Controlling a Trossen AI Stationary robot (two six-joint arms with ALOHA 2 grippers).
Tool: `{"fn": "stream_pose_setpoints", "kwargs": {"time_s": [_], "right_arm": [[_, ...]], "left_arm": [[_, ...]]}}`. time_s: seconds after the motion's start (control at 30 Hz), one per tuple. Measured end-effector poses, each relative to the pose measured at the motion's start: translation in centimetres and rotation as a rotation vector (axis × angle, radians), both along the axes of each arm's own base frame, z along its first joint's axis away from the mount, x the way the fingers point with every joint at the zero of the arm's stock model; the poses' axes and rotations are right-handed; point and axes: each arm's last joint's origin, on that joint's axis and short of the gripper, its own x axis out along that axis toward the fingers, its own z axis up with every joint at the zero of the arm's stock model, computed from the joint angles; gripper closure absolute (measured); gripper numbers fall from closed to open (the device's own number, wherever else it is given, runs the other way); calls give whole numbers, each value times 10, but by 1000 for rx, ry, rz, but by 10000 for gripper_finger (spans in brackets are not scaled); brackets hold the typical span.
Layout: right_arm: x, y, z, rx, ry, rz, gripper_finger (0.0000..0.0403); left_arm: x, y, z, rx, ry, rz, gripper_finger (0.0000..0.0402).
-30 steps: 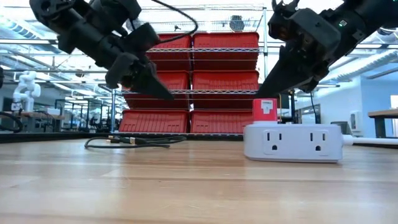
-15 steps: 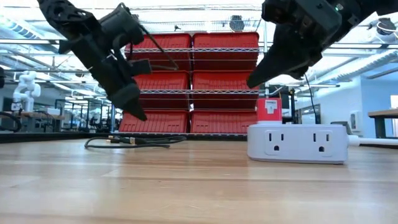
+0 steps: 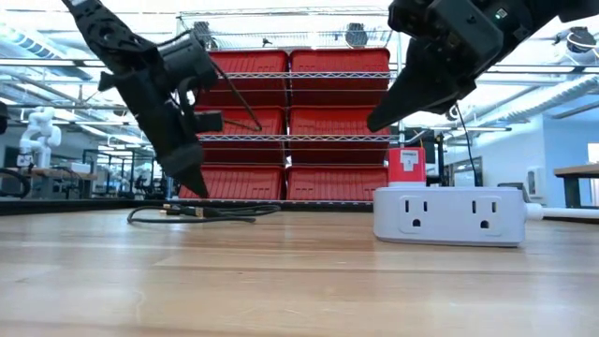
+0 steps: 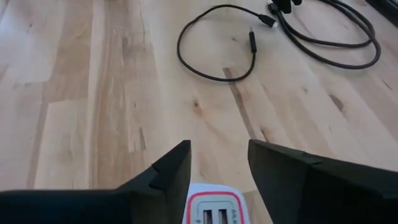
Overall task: Insert USB
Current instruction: Insert the top black USB cable into the red charger adapter
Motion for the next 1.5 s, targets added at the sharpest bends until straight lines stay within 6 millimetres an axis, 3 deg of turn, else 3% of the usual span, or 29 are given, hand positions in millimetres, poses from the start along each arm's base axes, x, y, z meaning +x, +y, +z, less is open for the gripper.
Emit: {"fn": "stream_pose_setpoints", "kwargs": {"time_s": [0.27, 0.4, 0.57, 0.77, 1.17, 1.3, 1.5], "right_arm": [[0, 0, 0, -7, -1, 6, 250], [0, 0, 1, -7, -3, 5, 250], [0, 0, 1, -7, -3, 5, 250], [0, 0, 1, -6, -4, 6, 250], [1, 1, 2, 14, -21, -2, 250], [1, 1, 2, 15, -22, -3, 250], [2, -1, 2, 1, -19, 4, 250]], "left_arm": [[0, 19, -23, -52, 80, 41, 288], [1, 19, -28, -60, 102, 44, 313], [3, 19, -22, -57, 90, 39, 387], [8, 16, -2, -66, -15, 23, 397], [11, 10, 50, -97, -406, -74, 400], [3, 12, 41, -86, -262, -64, 394], [6, 23, 13, -139, -141, -18, 341]]}}
